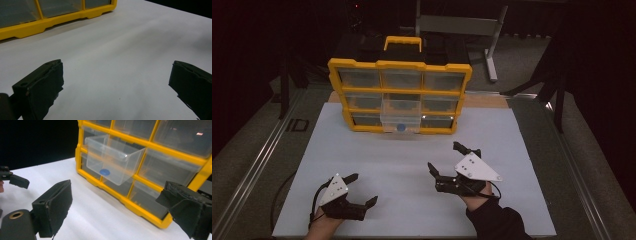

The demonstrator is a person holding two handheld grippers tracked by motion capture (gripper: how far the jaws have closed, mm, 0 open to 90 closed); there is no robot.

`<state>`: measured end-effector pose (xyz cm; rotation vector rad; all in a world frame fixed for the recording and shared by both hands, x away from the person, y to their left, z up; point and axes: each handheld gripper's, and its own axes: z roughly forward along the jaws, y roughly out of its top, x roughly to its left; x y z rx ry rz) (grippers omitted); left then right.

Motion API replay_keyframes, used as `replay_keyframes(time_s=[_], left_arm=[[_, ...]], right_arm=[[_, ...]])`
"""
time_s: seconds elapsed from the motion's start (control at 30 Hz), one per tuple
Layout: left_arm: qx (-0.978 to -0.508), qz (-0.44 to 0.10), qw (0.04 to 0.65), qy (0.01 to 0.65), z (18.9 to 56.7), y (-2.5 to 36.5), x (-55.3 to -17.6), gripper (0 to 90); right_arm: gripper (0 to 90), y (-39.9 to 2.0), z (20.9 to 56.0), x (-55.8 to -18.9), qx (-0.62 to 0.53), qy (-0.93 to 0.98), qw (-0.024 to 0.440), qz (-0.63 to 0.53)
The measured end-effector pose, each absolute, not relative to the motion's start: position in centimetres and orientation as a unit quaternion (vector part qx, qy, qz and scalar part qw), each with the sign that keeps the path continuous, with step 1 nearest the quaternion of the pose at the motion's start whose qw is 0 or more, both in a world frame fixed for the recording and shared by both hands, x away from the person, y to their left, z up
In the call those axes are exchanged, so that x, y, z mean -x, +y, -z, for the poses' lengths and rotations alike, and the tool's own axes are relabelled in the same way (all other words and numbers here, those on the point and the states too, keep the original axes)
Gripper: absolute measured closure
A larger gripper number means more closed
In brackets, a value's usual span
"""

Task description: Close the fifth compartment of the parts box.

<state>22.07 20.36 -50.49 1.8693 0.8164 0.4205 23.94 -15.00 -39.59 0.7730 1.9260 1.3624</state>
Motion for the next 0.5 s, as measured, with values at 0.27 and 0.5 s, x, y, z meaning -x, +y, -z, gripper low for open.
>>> replay_keyframes(time_s=[0.27,0.5], left_arm=[[-0.775,-0.174,0.506,0.337,50.5,20.4,-22.1,0.0],[-0.775,-0.175,0.506,0.336,50.5,20.4,-22.1,0.0]], right_arm=[[24.8,-13.5,41.8,-25.0,-0.301,0.739,0.311,-0.517],[34.9,-12.6,42.9,-26.3,-0.323,0.742,0.299,-0.505]])
